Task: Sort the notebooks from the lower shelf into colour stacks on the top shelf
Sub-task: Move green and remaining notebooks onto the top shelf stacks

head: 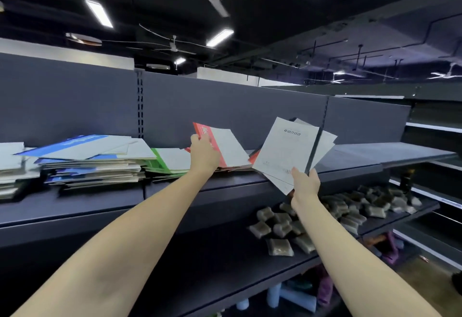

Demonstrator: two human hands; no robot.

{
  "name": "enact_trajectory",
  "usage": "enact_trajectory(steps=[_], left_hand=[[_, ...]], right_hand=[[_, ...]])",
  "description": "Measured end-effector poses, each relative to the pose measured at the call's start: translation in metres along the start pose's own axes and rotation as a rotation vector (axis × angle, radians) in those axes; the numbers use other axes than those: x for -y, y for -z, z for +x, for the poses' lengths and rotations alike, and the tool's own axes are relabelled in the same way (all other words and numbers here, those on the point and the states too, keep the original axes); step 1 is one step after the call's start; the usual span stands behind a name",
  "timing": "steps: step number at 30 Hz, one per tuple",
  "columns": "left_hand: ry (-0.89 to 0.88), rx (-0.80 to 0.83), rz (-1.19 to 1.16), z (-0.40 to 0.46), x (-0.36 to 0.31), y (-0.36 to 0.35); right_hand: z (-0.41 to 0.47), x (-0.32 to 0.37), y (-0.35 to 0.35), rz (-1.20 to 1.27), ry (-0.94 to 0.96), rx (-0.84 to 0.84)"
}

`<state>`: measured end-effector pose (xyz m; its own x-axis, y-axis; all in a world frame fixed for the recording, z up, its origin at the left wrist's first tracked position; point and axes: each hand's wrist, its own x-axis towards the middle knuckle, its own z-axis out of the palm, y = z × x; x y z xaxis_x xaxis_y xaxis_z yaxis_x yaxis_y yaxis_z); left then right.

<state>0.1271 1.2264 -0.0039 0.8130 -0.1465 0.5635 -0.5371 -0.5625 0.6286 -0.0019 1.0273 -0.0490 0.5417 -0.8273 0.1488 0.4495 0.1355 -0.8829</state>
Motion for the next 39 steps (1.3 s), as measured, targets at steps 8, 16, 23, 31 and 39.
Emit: enact_trajectory(steps=[8, 16, 23, 31, 39], left_hand=[[-0.085, 0.295, 0.581, 0.024, 0.002, -0.030], [0.325, 0.147, -0.571, 0.054, -0.025, -0.034], [0.306, -0.137, -0.618, 0.062, -0.004, -0.060], [0.205, -0.026, -0.577, 0.061, 0.006, -0.059], [0.236, -0.006, -0.649, 0.055, 0.000, -0.057]], right_hand=[[0.071, 0.006, -0.012, 0.007, 0.037, 0.189], [0.109, 0.007, -0.067, -0.137, -0.009, 0.665], [0.124, -0.025, -0.099, -0.356, 0.069, 0.641], [0.136, -0.037, -0.097, -0.406, 0.090, 0.510], [0.134, -0.035, -0.095, -0.403, 0.134, 0.513]])
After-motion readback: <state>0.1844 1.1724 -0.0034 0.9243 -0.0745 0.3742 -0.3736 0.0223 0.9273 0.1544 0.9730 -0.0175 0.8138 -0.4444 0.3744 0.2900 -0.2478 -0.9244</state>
